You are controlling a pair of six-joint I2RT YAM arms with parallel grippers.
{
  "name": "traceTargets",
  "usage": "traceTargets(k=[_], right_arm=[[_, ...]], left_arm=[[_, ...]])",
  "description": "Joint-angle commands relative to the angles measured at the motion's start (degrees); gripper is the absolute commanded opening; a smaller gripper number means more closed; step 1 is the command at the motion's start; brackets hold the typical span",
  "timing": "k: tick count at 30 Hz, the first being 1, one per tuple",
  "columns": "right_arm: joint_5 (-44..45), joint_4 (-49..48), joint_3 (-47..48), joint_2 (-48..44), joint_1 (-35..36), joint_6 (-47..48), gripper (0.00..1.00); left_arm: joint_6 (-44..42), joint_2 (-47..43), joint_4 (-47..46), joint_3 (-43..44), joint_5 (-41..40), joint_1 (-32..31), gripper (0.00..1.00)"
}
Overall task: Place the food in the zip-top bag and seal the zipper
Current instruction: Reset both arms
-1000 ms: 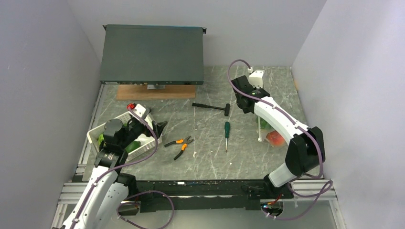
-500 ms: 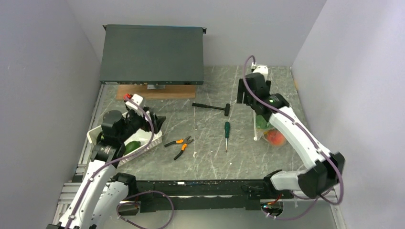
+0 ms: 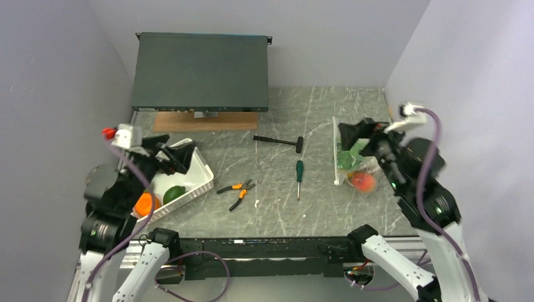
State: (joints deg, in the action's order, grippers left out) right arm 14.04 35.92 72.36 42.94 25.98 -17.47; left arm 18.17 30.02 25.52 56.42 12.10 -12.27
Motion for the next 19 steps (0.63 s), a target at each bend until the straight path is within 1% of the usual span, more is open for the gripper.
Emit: traceTargets(k=[1,5,9,14,16,19], right_arm=[[1.1,-1.3,2.2,-6.3,0.1,-0.4,1.00],[7.4,3.8,6.1,-8.0,0.1,-1.5,1.00],[10.2,8.7,9.6,-8.5,0.1,-1.1,1.00],[12.4,9.6,10.3,-9.7,0.1,-0.8,1.00],[10.0,8.6,9.0,-10.5,0.2,0.2,1.00],[10.0,9.3,8.9,-10.6,-0.3,-0.8,1.00]], left_arm=[[3.1,-5.0,2.8,5.1,-5.9,-0.2,1.00],[3.7,-8.1,4.8,6.9,-7.8,-0.2,1.00],[4.2,-9.5,5.6,8.3,-8.7,-0.2,1.00],[3.7,-9.1,7.3,11.7,-10.0,-0.2,1.00],[3.2,-8.7,7.9,12.6,-10.3,-0.2,1.00],[3.1,-8.0,9.6,13.5,-11.2,-0.2,1.00]])
